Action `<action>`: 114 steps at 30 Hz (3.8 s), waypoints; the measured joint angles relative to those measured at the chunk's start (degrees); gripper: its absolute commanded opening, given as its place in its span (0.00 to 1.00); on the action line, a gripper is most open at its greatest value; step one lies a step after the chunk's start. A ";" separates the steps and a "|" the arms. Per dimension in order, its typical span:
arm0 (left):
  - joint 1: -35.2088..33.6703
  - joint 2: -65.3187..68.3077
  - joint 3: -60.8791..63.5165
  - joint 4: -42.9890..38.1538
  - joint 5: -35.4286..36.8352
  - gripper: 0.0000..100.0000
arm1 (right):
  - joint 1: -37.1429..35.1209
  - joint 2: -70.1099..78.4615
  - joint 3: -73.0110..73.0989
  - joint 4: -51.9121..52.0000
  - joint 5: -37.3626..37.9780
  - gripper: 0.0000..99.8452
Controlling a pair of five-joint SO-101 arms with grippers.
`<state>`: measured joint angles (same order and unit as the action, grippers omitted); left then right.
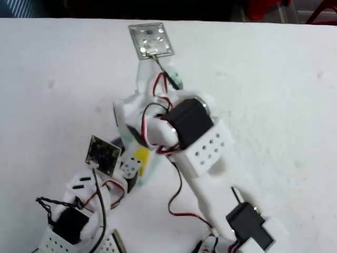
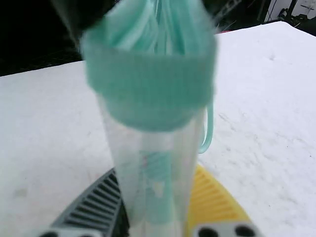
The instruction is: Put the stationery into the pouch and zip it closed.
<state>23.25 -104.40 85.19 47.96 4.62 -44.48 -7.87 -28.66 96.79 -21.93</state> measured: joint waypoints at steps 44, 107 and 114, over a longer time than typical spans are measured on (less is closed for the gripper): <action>-5.10 -0.35 -9.41 6.42 2.81 0.06 | 16.70 -5.10 2.20 0.62 66.81 0.02; 17.23 -0.44 -7.30 11.52 -14.51 0.15 | 10.02 -39.56 39.38 0.97 93.80 0.10; 17.23 -0.44 -8.62 14.07 -14.51 0.15 | 7.38 -38.86 39.30 0.97 95.12 0.02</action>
<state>40.48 -104.84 76.57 62.02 -9.89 -37.10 -46.73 10.64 97.76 73.19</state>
